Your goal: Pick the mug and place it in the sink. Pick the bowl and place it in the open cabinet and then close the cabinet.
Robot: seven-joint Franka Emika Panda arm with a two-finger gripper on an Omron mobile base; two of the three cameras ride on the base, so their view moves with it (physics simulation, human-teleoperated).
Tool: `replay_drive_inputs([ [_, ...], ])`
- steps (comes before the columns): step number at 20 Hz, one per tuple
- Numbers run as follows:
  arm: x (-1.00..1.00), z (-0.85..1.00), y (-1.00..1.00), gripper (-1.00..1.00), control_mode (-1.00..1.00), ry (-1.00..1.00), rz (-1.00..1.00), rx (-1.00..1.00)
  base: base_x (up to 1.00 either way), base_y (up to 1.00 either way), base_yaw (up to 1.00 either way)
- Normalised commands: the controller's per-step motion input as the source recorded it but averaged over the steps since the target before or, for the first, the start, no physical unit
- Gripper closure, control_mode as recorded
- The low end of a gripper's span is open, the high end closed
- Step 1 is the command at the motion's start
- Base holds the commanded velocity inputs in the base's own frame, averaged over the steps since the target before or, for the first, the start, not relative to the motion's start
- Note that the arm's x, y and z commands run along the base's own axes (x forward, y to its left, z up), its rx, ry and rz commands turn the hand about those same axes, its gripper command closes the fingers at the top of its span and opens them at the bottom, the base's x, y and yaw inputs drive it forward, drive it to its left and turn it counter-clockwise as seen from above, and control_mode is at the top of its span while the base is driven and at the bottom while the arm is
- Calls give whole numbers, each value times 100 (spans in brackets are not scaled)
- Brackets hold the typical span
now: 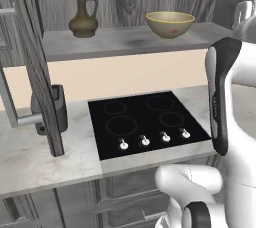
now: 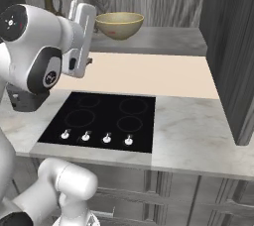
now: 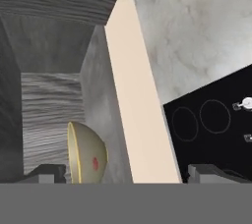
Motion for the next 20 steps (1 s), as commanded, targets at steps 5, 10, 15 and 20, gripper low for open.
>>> replay_drive_inputs([
  [5, -61, -21, -16, -100, -100, -6, 0, 4, 0, 0, 0],
  [10, -14, -13, -8, -100, -100, -2, 0, 0, 0, 0, 0],
  [15, -14, -3, -6, -100, -100, -3, 0, 0, 0, 0, 0],
  [20, -34, 0, -1, -100, -100, -10, 0, 0, 0, 0, 0],
])
